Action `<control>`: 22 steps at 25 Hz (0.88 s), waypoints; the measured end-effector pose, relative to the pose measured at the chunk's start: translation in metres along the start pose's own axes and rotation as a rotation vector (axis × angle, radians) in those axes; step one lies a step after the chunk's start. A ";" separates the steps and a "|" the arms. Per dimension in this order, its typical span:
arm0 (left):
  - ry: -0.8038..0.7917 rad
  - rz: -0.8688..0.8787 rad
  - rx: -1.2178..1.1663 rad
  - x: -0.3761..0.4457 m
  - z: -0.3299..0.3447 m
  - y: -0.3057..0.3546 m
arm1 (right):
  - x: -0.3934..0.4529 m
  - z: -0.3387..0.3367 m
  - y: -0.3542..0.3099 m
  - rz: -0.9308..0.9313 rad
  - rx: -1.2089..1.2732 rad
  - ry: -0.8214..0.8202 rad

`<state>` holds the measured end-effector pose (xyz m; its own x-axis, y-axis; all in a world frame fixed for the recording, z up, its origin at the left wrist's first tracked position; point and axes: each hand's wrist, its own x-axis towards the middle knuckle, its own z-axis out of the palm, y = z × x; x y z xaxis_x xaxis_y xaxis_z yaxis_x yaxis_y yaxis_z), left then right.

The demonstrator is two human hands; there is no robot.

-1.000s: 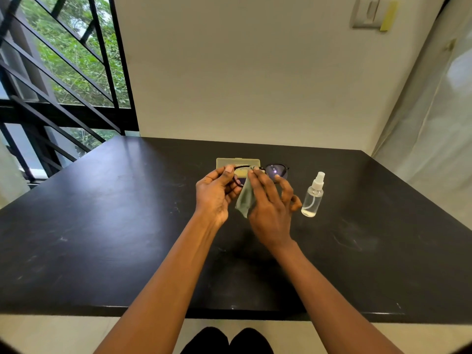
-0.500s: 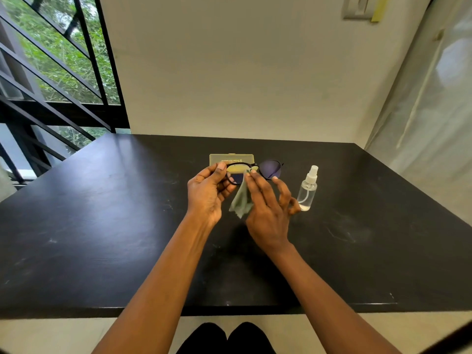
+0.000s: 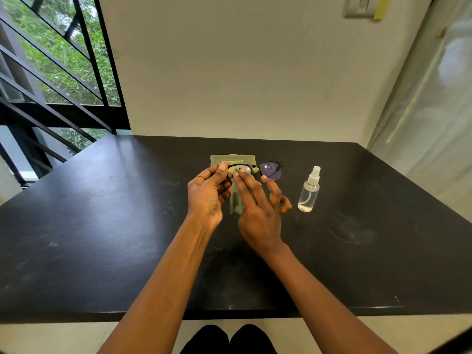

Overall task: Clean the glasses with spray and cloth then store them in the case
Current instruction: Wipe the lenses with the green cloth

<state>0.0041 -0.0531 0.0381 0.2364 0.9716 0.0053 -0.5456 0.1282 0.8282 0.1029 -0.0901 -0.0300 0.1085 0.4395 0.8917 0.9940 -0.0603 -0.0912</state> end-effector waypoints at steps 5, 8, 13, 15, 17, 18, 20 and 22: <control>-0.028 -0.009 -0.009 0.002 -0.002 0.000 | -0.001 -0.003 0.009 0.042 -0.040 -0.009; -0.044 -0.018 0.003 0.001 -0.002 -0.001 | 0.008 0.000 0.007 0.117 0.002 -0.037; -0.024 -0.023 -0.002 0.003 -0.003 0.000 | 0.011 0.001 -0.003 0.080 -0.015 -0.039; -0.013 -0.023 -0.005 0.003 -0.005 0.000 | 0.006 -0.001 -0.005 0.031 -0.032 -0.041; -0.003 -0.029 -0.020 0.004 -0.007 0.000 | 0.000 -0.002 -0.004 -0.014 -0.081 -0.035; -0.002 -0.031 -0.029 0.004 -0.008 0.000 | -0.004 -0.002 -0.002 -0.024 -0.103 -0.031; -0.003 -0.030 -0.035 0.003 -0.008 0.000 | -0.009 0.000 0.004 -0.014 -0.101 -0.039; -0.006 -0.028 -0.035 0.003 -0.007 0.000 | -0.009 0.000 0.009 0.026 -0.080 -0.058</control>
<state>-0.0014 -0.0490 0.0341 0.2569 0.9663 -0.0139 -0.5663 0.1622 0.8081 0.1109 -0.0943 -0.0387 0.1374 0.4878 0.8621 0.9868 -0.1431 -0.0763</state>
